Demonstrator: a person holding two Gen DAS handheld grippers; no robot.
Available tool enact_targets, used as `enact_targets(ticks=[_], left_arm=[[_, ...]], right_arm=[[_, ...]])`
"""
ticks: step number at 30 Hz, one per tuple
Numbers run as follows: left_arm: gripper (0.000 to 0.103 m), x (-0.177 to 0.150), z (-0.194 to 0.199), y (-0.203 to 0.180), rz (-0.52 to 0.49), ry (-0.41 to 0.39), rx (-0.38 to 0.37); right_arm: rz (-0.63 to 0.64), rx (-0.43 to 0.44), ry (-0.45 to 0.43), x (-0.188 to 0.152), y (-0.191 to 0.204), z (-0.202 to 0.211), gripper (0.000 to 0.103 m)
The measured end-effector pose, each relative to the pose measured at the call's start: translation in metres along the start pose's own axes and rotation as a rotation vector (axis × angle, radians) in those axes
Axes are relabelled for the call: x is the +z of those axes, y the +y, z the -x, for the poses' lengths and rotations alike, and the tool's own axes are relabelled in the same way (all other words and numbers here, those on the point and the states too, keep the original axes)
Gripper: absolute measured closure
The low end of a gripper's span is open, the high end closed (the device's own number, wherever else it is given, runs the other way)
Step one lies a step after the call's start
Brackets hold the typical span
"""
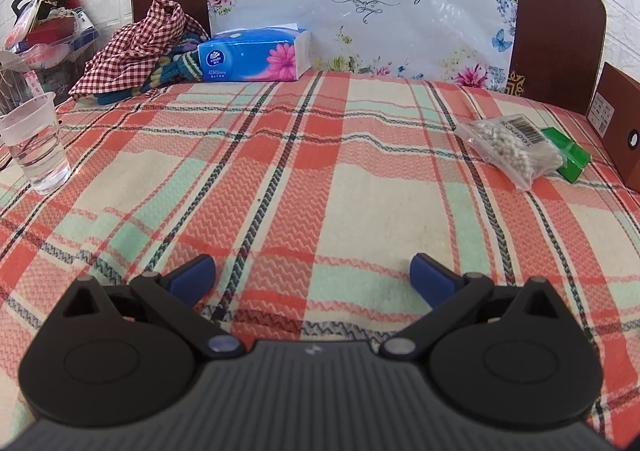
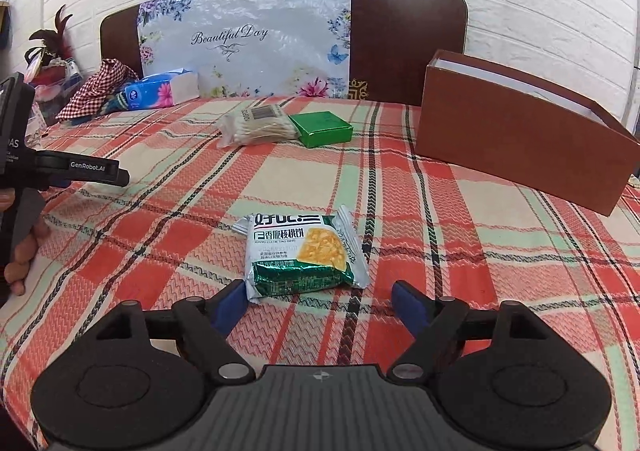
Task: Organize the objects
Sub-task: 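Reach to the green-wrapped biscuit packet and grasp it with the left gripper, then carry the biscuit packet into the brown box and open the left gripper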
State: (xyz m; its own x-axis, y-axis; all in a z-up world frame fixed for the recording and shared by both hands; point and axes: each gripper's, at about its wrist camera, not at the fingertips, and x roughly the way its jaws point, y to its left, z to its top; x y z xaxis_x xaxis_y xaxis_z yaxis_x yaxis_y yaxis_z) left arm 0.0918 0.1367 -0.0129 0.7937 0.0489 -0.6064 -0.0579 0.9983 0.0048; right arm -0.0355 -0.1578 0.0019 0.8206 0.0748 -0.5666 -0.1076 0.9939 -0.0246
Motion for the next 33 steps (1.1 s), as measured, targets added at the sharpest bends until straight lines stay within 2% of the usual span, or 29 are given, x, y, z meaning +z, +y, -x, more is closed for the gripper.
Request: enact_targets(ticks=[1,2,4,5,6,9,11,14,17,20,21,22,23,24,28,33], left_arm=[[0.003,0.001,0.005,-0.001,0.026,0.026,0.006],[0.011,0.003,0.014,-0.002,0.071,0.043,-0.025],[0.014,0.004,0.036,-0.012,0.152,0.061,-0.178],[0.015,0.005,0.045,-0.022,0.159,0.082,-0.248],[0.016,0.006,0.052,-0.036,0.147,0.106,-0.303],[0.030,0.008,0.069,-0.078,0.068,0.179,-0.455],[0.035,0.008,0.077,-0.102,0.014,0.211,-0.517],[0.042,0.003,0.076,-0.122,-0.008,0.280,-0.560],[0.043,0.000,0.064,-0.131,0.026,0.365,-0.599],[0.043,0.000,0.051,-0.139,0.066,0.413,-0.598],[0.043,0.000,0.048,-0.142,0.070,0.409,-0.597],[0.048,0.000,0.048,-0.146,0.067,0.399,-0.594],[0.063,0.001,0.047,-0.150,0.063,0.393,-0.594],[0.065,0.003,0.046,-0.151,0.080,0.395,-0.613],[0.068,0.025,0.055,-0.164,0.067,0.358,-0.626],[0.068,0.082,0.066,-0.206,-0.023,0.225,-0.674]], right_arm=[[0.000,-0.002,-0.002,-0.001,-0.002,0.002,0.025],[0.000,-0.003,-0.005,-0.001,-0.003,0.005,0.024],[-0.008,-0.002,-0.013,-0.004,-0.008,0.009,0.024],[-0.021,-0.001,-0.011,-0.006,-0.011,0.011,0.024],[-0.034,0.006,-0.008,-0.007,-0.014,0.011,0.024],[-0.052,0.025,-0.020,-0.007,-0.018,0.011,0.024],[-0.046,0.035,-0.025,-0.006,-0.019,0.010,0.024],[-0.019,0.041,-0.025,-0.001,-0.021,0.005,0.025],[0.003,0.068,-0.034,0.006,-0.023,-0.001,0.024],[0.018,0.097,-0.013,0.011,-0.023,-0.014,0.024],[0.021,0.105,-0.001,0.012,-0.021,-0.018,0.025],[0.024,0.123,0.017,0.013,-0.021,-0.024,0.037],[0.021,0.142,0.021,0.013,-0.021,-0.028,0.044],[0.020,0.146,0.010,0.015,-0.021,-0.028,0.050],[-0.026,0.140,-0.064,0.021,-0.032,-0.022,0.052],[-0.045,0.065,-0.231,0.057,-0.060,-0.016,0.052]])
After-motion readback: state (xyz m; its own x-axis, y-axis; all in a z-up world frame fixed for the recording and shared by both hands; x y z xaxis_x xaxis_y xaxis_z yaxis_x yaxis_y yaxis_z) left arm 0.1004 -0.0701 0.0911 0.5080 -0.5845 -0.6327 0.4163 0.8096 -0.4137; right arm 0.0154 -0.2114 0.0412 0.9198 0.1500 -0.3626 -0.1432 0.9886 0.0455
